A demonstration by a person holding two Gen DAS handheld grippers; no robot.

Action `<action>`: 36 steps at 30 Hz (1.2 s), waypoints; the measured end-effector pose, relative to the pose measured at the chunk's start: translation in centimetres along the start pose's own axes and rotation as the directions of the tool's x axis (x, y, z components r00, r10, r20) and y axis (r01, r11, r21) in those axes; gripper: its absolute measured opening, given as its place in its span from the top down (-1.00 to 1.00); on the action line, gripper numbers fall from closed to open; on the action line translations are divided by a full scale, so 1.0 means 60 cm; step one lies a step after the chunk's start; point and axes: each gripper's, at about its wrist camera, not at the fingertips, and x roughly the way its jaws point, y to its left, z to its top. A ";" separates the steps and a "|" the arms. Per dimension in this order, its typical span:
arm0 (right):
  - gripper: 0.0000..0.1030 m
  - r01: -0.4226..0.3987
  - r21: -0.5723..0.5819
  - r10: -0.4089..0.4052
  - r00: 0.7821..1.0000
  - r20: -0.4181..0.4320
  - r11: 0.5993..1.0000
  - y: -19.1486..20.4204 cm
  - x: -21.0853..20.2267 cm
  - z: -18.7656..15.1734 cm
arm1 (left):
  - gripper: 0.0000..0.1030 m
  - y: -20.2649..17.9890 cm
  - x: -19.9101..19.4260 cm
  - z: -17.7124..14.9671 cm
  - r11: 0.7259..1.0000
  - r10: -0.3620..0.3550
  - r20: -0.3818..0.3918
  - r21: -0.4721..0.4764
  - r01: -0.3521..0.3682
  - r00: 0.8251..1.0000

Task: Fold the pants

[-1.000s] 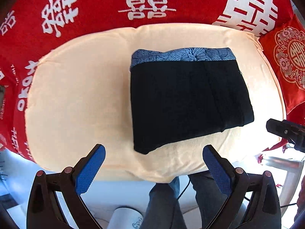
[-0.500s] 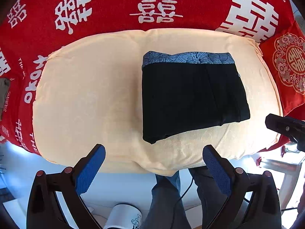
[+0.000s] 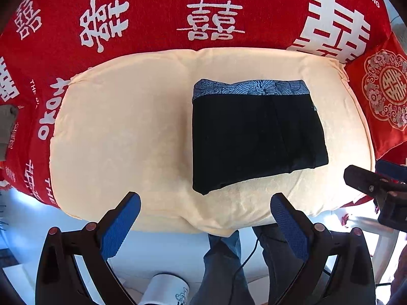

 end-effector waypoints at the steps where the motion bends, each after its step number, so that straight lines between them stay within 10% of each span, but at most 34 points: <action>1: -0.82 0.002 -0.001 -0.002 1.000 0.001 1.000 0.000 0.000 0.000 | -0.99 0.001 0.000 0.000 1.000 0.000 0.000 0.002 0.000 1.000; 36: -0.82 0.019 -0.015 -0.019 1.000 0.011 1.000 -0.001 -0.003 0.003 | -0.99 -0.016 -0.011 0.009 0.999 0.018 -0.001 0.028 -0.018 1.000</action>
